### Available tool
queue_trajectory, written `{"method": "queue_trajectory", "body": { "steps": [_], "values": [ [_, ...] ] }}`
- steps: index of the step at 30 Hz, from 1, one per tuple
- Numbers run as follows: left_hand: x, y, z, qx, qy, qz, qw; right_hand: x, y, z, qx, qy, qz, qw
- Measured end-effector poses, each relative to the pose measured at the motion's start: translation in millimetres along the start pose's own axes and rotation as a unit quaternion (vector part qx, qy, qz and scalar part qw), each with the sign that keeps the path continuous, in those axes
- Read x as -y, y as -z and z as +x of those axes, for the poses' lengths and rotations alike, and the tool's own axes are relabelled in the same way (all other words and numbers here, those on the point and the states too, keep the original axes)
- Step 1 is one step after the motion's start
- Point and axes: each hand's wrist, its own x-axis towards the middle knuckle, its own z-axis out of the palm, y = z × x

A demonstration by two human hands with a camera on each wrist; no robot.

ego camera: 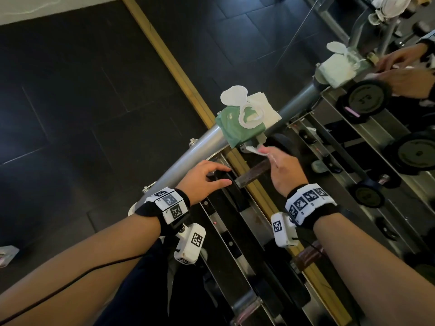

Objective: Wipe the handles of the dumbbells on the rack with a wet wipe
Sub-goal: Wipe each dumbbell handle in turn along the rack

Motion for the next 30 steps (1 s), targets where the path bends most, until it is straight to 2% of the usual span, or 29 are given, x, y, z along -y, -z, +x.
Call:
{"method": "queue_trajectory", "body": {
  "steps": [3,5,9,11,13,15,16,19,20,22,25,26,28,30],
  "values": [
    [-1.6,-0.3,-0.6,-0.005,0.0,0.006,1.0,1.9,-16.4,-12.6,0.141,-0.017,-0.096,0.985],
    [-3.3,0.0,-0.5,-0.004,0.003,0.01,1.0,8.2,-21.5,-19.2,0.158,-0.015,-0.077,0.984],
    [-8.0,3.1,1.2,0.003,0.002,0.035,0.999,19.2,-10.8,-26.4,0.21,-0.017,0.027,0.977],
    [-9.9,4.4,1.8,0.009,0.011,0.039,0.999,14.9,0.3,-24.9,0.18,-0.027,0.007,0.983],
    [-9.9,4.0,1.4,0.011,0.017,0.042,0.999,6.7,11.1,-20.7,0.083,-0.009,-0.01,0.996],
    [-10.3,3.1,0.1,0.007,0.017,0.042,0.999,-0.2,16.2,-14.4,0.005,-0.02,0.026,0.999],
    [-10.6,2.8,-0.2,0.003,0.016,0.043,0.999,-2.5,13.7,-10.0,0.009,-0.032,0.018,0.999],
    [-11.5,1.9,-0.5,-0.002,0.008,0.044,0.999,-1.6,-9.3,-10.5,0.148,-0.066,-0.104,0.981],
    [-11.5,1.8,-0.1,0.0,0.005,0.044,0.999,1.0,-16.0,-16.0,0.157,-0.066,-0.109,0.979],
    [-10.5,1.2,0.0,-0.002,0.003,0.052,0.999,4.9,-24.3,-29.0,0.138,-0.027,-0.087,0.986],
    [-11.3,0.9,0.6,-0.008,0.005,0.064,0.998,7.7,-25.8,-39.7,0.206,0.052,-0.084,0.974],
    [-12.7,1.2,0.8,-0.006,0.008,0.064,0.998,8.1,-23.4,-40.0,0.216,0.047,-0.054,0.974],
    [-15.3,3.1,0.7,0.0,0.021,0.065,0.998,6.0,-15.7,-38.3,0.152,-0.013,0.044,0.987],
    [-18.8,5.1,1.1,0.009,0.03,0.073,0.997,2.2,-6.4,-33.8,0.017,-0.05,0.068,0.996]
  ]
}}
